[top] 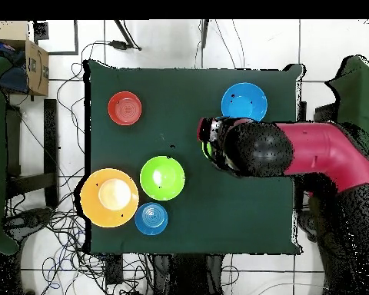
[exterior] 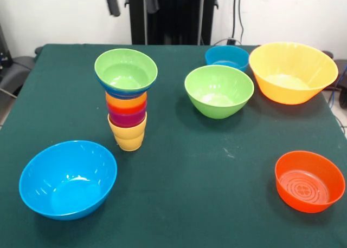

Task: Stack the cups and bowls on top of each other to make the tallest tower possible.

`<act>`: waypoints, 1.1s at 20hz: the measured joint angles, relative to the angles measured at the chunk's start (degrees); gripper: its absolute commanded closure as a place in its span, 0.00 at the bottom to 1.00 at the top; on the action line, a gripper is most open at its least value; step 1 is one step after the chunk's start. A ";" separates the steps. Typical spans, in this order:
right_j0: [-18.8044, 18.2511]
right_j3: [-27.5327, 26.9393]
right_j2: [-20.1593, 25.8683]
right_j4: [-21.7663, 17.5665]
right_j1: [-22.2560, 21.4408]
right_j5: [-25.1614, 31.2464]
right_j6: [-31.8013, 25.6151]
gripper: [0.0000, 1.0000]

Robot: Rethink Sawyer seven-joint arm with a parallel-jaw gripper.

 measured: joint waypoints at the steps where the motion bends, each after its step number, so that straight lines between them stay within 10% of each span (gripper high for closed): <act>1: 0.93 -0.11 -0.49 0.03 -0.53 0.18 0.01 0.00; 22: 17.89 -5.19 -14.00 0.01 1.78 -1.72 3.88 0.00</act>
